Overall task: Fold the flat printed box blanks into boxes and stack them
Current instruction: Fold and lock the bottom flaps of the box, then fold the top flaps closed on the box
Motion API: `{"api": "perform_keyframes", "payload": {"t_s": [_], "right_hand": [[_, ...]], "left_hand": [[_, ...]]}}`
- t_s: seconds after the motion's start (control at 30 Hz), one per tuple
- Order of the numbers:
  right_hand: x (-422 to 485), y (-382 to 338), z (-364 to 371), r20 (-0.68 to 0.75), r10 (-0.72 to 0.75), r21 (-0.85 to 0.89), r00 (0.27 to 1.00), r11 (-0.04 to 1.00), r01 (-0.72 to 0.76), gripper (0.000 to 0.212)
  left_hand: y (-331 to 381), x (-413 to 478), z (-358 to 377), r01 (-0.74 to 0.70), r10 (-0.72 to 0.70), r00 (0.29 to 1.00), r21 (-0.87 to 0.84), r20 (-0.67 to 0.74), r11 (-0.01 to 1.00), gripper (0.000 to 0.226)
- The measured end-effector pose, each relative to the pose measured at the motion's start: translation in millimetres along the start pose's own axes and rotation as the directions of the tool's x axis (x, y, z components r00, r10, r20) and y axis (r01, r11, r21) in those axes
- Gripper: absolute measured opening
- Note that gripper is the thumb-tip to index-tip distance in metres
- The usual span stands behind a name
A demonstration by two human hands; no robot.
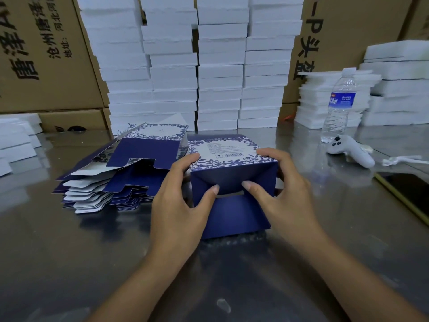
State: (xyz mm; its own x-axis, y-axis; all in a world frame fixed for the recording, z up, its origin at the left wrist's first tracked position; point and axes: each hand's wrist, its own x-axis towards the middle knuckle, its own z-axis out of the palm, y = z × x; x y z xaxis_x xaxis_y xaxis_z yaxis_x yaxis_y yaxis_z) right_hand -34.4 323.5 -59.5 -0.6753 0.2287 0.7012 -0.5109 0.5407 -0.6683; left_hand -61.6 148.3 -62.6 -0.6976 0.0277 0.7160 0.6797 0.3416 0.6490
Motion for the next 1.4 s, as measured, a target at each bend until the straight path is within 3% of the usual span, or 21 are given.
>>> {"api": "perform_keyframes", "payload": {"t_s": [0.3,0.4,0.47,0.57,0.63,0.8,0.83,0.93,1.03,1.13,1.23,1.33,1.4], "right_hand": [[-1.0,0.0,-0.1,0.030,0.010,0.004,0.999,1.000,-0.010,0.058],[-0.5,-1.7,-1.1,0.037,0.047,0.031,0.998,0.998,-0.048,0.045],[0.4,-3.5,-1.0,0.034,0.084,0.074,0.996,0.994,-0.087,0.031],[1.8,-5.3,-0.8,-0.018,0.099,0.149,0.995,0.984,-0.095,0.032],[4.2,-3.4,-1.3,-0.049,0.158,0.221,0.986,0.965,-0.144,0.035],[11.3,6.1,-1.9,-0.049,0.345,0.292,0.937,0.902,-0.317,0.020],[11.3,8.2,-1.7,0.003,0.405,0.292,0.914,0.874,-0.388,0.025],[10.5,9.9,-0.2,0.189,0.561,0.232,0.806,0.772,-0.592,0.089],[7.2,7.3,-1.3,0.259,0.521,0.237,0.813,0.782,-0.576,0.122],[3.5,4.6,-3.1,0.258,0.383,0.221,0.887,0.871,-0.440,0.130],[2.0,1.4,-1.3,0.256,0.297,0.171,0.920,0.923,-0.345,0.134],[1.1,-0.2,0.3,0.250,0.236,0.080,0.939,0.961,-0.263,0.132],[0.5,1.5,0.3,0.249,0.202,0.037,0.947,0.975,-0.218,0.134]], "left_hand": [[-4.8,1.1,-0.7,0.016,-0.015,0.999,-0.030,0.038,0.999,0.059],[-1.1,2.6,-2.6,0.088,-0.076,0.993,-0.130,0.093,0.988,0.051],[-0.3,3.8,-3.4,0.125,-0.104,0.987,-0.174,0.123,0.977,0.059],[0.8,4.8,-4.3,0.143,-0.118,0.983,-0.185,0.141,0.972,0.057],[1.1,3.9,-4.4,0.140,-0.112,0.983,-0.204,0.145,0.969,0.048],[0.6,3.0,-4.5,0.175,-0.145,0.980,-0.242,0.137,0.954,0.041],[0.6,3.3,-4.6,0.200,-0.168,0.976,-0.268,0.139,0.942,0.039],[-1.2,4.8,-6.1,0.213,-0.181,0.975,-0.307,0.128,0.928,0.037],[-7.6,7.7,-5.9,0.257,-0.222,0.966,-0.367,0.136,0.894,0.042],[-11.9,10.9,-4.0,0.343,-0.297,0.938,-0.376,0.177,0.861,0.047],[-13.7,9.1,-2.8,0.398,-0.332,0.905,-0.256,0.264,0.881,0.045],[-12.1,6.6,-2.7,0.475,-0.408,0.845,-0.133,0.345,0.870,0.092],[-9.3,7.6,-3.1,0.484,-0.426,0.830,-0.087,0.360,0.871,0.104]]}}
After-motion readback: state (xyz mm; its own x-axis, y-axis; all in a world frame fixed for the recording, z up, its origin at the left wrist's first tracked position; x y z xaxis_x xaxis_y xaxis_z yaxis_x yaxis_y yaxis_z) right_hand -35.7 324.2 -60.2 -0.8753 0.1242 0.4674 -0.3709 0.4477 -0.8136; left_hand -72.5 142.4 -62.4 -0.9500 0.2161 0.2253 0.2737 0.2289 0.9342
